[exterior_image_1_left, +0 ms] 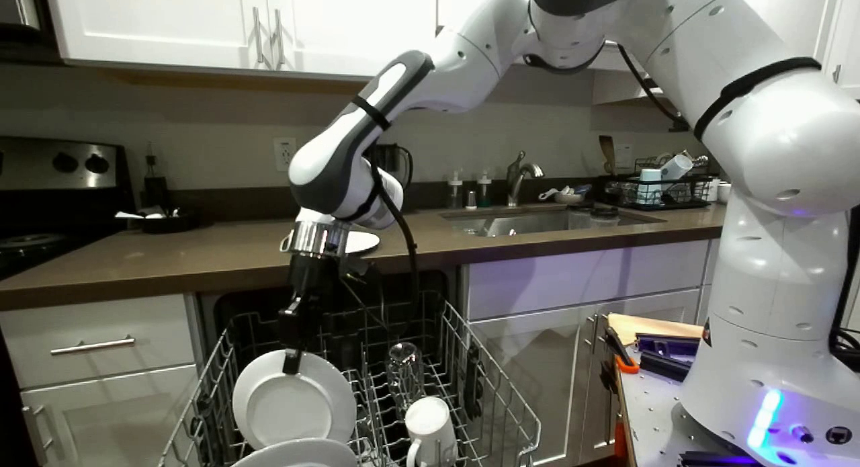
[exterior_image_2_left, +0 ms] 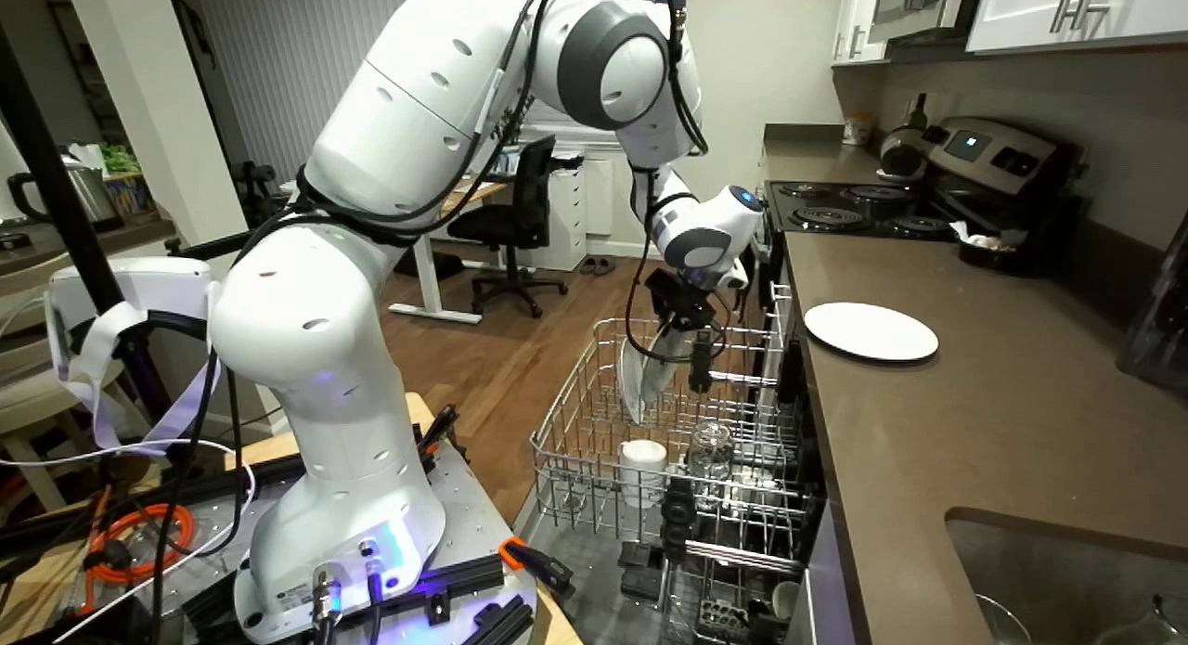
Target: Put the plate in the dishwasher on the plate on the counter
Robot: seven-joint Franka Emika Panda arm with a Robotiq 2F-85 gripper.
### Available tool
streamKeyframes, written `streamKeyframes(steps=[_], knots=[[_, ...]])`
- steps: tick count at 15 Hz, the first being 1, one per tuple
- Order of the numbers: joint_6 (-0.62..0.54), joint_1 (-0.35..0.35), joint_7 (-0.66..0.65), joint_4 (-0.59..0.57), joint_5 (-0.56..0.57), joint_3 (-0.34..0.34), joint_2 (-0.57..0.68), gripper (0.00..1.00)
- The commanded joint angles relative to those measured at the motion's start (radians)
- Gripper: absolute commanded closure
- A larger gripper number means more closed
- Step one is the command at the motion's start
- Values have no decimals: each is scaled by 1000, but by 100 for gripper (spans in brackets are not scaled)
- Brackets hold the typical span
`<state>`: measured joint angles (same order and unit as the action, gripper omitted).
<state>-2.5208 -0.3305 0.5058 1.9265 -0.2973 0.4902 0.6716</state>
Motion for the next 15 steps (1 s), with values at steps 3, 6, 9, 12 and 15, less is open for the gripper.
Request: streamKeyframes(steps=[3,6,9,12,15], knots=[[88,88,-45,139,-94,-36,-225,96],[124,168,-93,162,-105,-82,-292,96],[152,233,-125,171,-103,-132,-325,96],[136,277,-153,180,-90,-191,-320,60],[91,283,-141,189,-104,-230,-295,41]])
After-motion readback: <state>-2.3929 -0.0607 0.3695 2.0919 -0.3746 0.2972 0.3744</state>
